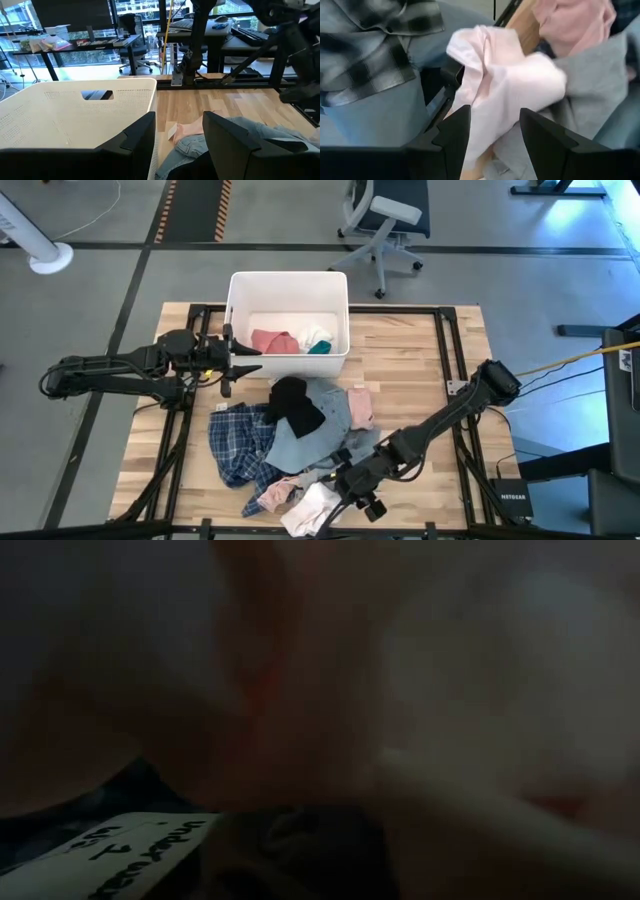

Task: Sort clothes
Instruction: Put the light pink underwear into the white bin

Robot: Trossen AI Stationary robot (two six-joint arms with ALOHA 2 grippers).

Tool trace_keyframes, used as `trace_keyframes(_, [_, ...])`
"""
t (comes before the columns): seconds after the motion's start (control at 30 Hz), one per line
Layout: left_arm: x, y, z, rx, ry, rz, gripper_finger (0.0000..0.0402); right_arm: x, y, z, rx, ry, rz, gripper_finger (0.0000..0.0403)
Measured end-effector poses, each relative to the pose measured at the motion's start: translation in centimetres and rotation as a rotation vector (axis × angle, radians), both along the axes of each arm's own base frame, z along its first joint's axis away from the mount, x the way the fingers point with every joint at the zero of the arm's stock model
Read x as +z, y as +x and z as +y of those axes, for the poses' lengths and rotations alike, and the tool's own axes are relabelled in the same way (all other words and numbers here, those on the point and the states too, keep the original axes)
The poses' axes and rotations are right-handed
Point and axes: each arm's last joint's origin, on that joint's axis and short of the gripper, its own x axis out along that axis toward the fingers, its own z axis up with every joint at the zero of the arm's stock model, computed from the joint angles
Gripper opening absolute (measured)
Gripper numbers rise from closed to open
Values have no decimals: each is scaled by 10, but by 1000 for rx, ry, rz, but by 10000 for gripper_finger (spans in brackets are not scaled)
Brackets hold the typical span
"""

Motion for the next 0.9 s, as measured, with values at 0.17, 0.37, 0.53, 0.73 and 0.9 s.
trace_keyframes(0.17, [0,0,0,0,1,0,159,-11,-1,-1,-24,5,10,188])
trace_keyframes(0.37, [0,0,0,0,2,-1,159,-34,8,6,-8,5,38,188])
trace_keyframes(0.53, [0,0,0,0,2,1,159,-48,19,7,57,79,43,188])
trace_keyframes(0.73, [0,0,0,0,2,1,159,-46,22,4,70,82,20,188])
trace_keyframes(0.9, [0,0,0,-1,11,2,159,-46,22,5,74,79,9,166])
